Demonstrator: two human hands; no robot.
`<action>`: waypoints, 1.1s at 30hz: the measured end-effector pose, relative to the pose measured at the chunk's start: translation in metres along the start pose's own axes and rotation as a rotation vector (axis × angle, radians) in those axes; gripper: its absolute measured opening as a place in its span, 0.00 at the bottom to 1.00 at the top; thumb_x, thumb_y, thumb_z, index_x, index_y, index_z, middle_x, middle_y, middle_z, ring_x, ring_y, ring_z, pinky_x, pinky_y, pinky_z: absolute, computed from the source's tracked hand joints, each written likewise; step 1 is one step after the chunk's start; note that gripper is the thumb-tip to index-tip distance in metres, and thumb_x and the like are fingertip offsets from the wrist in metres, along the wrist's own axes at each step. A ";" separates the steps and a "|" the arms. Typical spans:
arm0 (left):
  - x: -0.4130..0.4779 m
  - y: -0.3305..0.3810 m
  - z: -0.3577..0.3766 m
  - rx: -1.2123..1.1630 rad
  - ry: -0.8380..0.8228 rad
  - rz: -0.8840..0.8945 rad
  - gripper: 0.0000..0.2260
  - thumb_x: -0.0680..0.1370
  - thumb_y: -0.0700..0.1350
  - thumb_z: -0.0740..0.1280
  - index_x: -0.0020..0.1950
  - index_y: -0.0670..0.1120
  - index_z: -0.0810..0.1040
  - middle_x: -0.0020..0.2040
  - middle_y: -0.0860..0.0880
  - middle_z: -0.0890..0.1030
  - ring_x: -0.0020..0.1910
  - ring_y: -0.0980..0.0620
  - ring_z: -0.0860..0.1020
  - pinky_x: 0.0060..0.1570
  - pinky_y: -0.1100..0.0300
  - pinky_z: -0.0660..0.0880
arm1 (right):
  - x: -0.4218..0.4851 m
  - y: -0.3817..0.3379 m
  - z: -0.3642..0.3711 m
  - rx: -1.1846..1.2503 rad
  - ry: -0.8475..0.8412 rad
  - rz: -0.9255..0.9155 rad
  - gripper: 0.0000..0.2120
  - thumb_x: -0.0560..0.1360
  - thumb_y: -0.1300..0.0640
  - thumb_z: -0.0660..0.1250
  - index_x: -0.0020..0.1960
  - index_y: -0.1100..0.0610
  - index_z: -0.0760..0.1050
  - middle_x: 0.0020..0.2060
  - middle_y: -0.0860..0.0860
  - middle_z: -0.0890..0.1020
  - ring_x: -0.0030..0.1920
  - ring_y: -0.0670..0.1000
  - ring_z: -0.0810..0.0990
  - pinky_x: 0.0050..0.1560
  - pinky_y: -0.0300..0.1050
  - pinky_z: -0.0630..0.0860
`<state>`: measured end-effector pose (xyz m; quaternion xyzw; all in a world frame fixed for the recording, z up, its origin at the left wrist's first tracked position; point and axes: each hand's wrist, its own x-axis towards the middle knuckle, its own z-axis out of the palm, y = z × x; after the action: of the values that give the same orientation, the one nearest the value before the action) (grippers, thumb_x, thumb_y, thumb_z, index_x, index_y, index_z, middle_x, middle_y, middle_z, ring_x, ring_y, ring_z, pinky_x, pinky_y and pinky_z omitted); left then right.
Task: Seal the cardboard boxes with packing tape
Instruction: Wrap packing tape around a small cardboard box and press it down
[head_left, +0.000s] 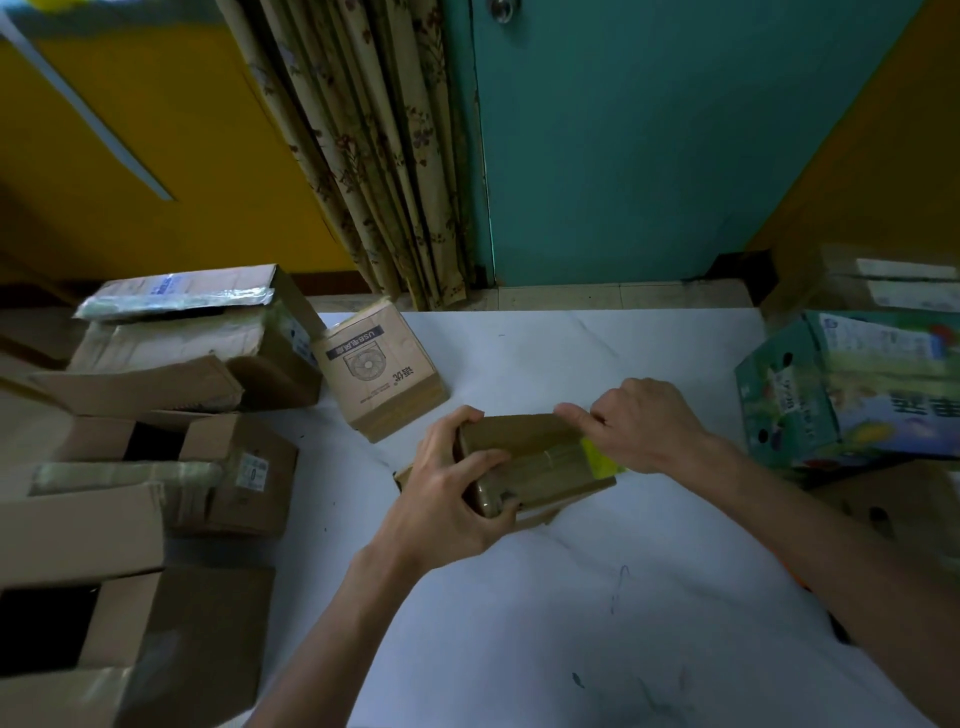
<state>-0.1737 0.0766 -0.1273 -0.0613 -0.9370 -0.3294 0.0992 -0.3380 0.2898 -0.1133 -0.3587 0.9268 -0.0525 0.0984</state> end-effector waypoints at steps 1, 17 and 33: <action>-0.003 -0.003 -0.001 -0.007 0.007 -0.004 0.20 0.70 0.57 0.75 0.57 0.47 0.83 0.69 0.44 0.66 0.67 0.54 0.64 0.54 0.57 0.79 | 0.001 -0.002 -0.001 -0.013 -0.022 -0.022 0.39 0.71 0.27 0.35 0.26 0.56 0.66 0.22 0.50 0.68 0.25 0.48 0.69 0.31 0.42 0.65; -0.031 -0.038 -0.015 -0.059 -0.015 -0.040 0.28 0.73 0.68 0.70 0.60 0.48 0.84 0.73 0.44 0.64 0.72 0.52 0.64 0.63 0.70 0.69 | 0.013 -0.008 -0.014 -0.043 -0.160 -0.171 0.37 0.60 0.18 0.49 0.27 0.54 0.62 0.22 0.47 0.64 0.25 0.47 0.63 0.31 0.41 0.62; -0.007 -0.023 -0.011 0.579 -0.562 -0.388 0.58 0.68 0.66 0.75 0.82 0.55 0.36 0.81 0.41 0.46 0.81 0.35 0.43 0.74 0.31 0.40 | 0.001 -0.052 -0.016 0.199 0.024 -0.181 0.33 0.79 0.36 0.58 0.23 0.55 0.60 0.19 0.49 0.64 0.23 0.48 0.63 0.28 0.42 0.58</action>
<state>-0.1693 0.0518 -0.1346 0.0587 -0.9753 -0.0365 -0.2100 -0.3086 0.2512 -0.0887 -0.4288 0.8819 -0.1570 0.1172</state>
